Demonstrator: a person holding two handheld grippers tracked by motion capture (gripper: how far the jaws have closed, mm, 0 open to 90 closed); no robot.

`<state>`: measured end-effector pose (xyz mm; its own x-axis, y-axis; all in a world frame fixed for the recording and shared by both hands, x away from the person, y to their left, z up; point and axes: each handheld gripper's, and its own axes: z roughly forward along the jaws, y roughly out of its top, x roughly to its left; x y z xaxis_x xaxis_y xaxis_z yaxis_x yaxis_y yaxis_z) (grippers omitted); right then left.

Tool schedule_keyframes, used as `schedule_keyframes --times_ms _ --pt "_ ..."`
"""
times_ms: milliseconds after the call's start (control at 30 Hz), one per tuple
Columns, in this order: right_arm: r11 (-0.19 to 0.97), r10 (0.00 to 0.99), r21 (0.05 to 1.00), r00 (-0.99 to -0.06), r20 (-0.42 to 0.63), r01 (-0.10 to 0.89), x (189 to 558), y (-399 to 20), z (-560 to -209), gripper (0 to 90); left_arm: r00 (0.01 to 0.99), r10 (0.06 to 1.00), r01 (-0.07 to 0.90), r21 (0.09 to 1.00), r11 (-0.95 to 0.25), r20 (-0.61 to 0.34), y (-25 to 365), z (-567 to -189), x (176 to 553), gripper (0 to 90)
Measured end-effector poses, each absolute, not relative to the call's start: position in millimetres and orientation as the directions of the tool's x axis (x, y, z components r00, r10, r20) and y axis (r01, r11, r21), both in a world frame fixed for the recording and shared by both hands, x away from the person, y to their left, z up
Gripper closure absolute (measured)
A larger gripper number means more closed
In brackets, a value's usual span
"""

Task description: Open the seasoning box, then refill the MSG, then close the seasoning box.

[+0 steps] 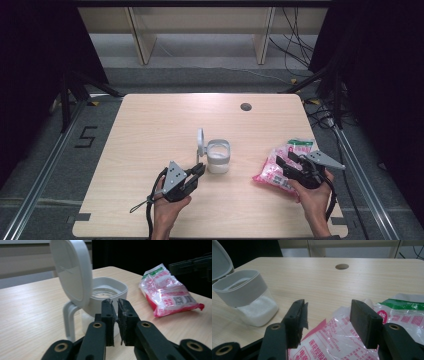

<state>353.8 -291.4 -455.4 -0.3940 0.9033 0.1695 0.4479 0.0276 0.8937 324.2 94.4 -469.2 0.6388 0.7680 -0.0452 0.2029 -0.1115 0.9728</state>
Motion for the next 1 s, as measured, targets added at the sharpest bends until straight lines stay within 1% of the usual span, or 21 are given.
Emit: schedule_keyframes --times_ms 33,67,100,133,200,233,333,367,400,433,500,533,567,600,633,667,733,767,867,900,1000 --pt "0.016 0.898 0.896 -0.4 0.182 0.443 353 -289 -456 46.6 0.639 0.768 0.199 0.973 -0.113 -0.042 95 -469 325 85.3" --pt "0.056 0.899 0.903 -0.416 0.141 0.426 355 -292 -456 46.5 0.634 0.772 0.204 0.972 -0.113 -0.043 97 -469 325 85.8" --pt "0.024 0.899 0.893 -0.401 0.177 0.449 352 -288 -456 46.5 0.627 0.777 0.202 0.973 -0.108 -0.044 97 -469 325 86.7" --pt "0.051 0.894 0.902 -0.422 0.15 0.428 353 -289 -456 46.5 0.625 0.78 0.197 0.974 -0.114 -0.035 98 -469 326 87.4" --pt "0.038 0.893 0.891 -0.416 0.173 0.452 349 -284 -456 46.4 0.619 0.785 0.2 0.973 -0.113 -0.036 100 -469 328 88.8" --pt "0.06 0.89 0.9 -0.432 0.148 0.432 351 -284 -457 46.3 0.619 0.784 0.187 0.976 -0.108 -0.032 100 -470 330 89.1" --pt "0.073 0.885 0.9 -0.444 0.141 0.43 348 -280 -458 46.0 0.609 0.792 0.204 0.972 -0.119 -0.031 102 -469 333 89.2" --pt "0.056 0.883 0.889 -0.439 0.169 0.454 346 -277 -457 46.0 0.605 0.795 0.2 0.973 -0.113 -0.032 102 -469 334 89.2" --pt "0.052 0.881 0.898 -0.443 0.165 0.437 346 -275 -458 46.0 0.607 0.794 0.199 0.974 -0.107 -0.037 102 -469 336 89.3" --pt "0.091 0.88 0.898 -0.457 0.129 0.43 347 -277 -458 46.0 0.599 0.8 0.205 0.973 -0.11 -0.036 103 -468 337 89.2" --pt "0.069 0.875 0.888 -0.455 0.165 0.455 343 -272 -458 46.0 0.592 0.805 0.208 0.972 -0.111 -0.035 104 -468 339 89.3" --pt "0.076 0.875 0.886 -0.457 0.16 0.457 342 -272 -458 46.0 0.587 0.809 0.205 0.972 -0.113 -0.03 105 -467 340 89.3" --pt "0.102 0.876 0.892 -0.464 0.129 0.439 344 -272 -459 46.0 0.585 0.81 0.209 0.972 -0.11 -0.034 106 -467 342 89.3" --pt "0.079 0.864 0.891 -0.477 0.162 0.446 343 -270 -459 45.9 0.581 0.813 0.209 0.972 -0.111 -0.032 106 -467 343 89.3" --pt "0.091 0.87 0.887 -0.47 0.15 0.452 341 -270 -459 45.9 0.577 0.816 0.209 0.972 -0.111 -0.031 106 -467 345 89.3" --pt "0.088 0.867 0.894 -0.475 0.149 0.44 342 -268 -459 46.0 0.575 0.817 0.207 0.972 -0.114 -0.027 107 -467 346 89.3" --pt "0.118 0.862 0.892 -0.492 0.126 0.436 341 -269 -459 46.0 0.575 0.818 0.207 0.971 -0.116 -0.025 107 -467 349 89.3" --pt "0.094 0.861 0.892 -0.486 0.151 0.442 340 -267 -459 46.0 0.573 0.819 0.212 0.971 -0.113 -0.03 108 -466 351 89.3" --pt "0.106 0.856 0.894 -0.498 0.142 0.436 340 -266 -459 46.0 0.573 0.819 0.213 0.972 -0.102 -0.04 108 -466 355 89.3" --pt "0.095 0.861 0.889 -0.485 0.153 0.449 337 -264 -459 45.9 0.574 0.818 0.212 0.972 -0.099 -0.042 108 -466 356 89.3" --pt "0.108 0.848 0.887 -0.508 0.153 0.449 336 -262 -459 45.9 0.569 0.821 0.219 0.97 -0.101 -0.043 108 -464 357 89.2"
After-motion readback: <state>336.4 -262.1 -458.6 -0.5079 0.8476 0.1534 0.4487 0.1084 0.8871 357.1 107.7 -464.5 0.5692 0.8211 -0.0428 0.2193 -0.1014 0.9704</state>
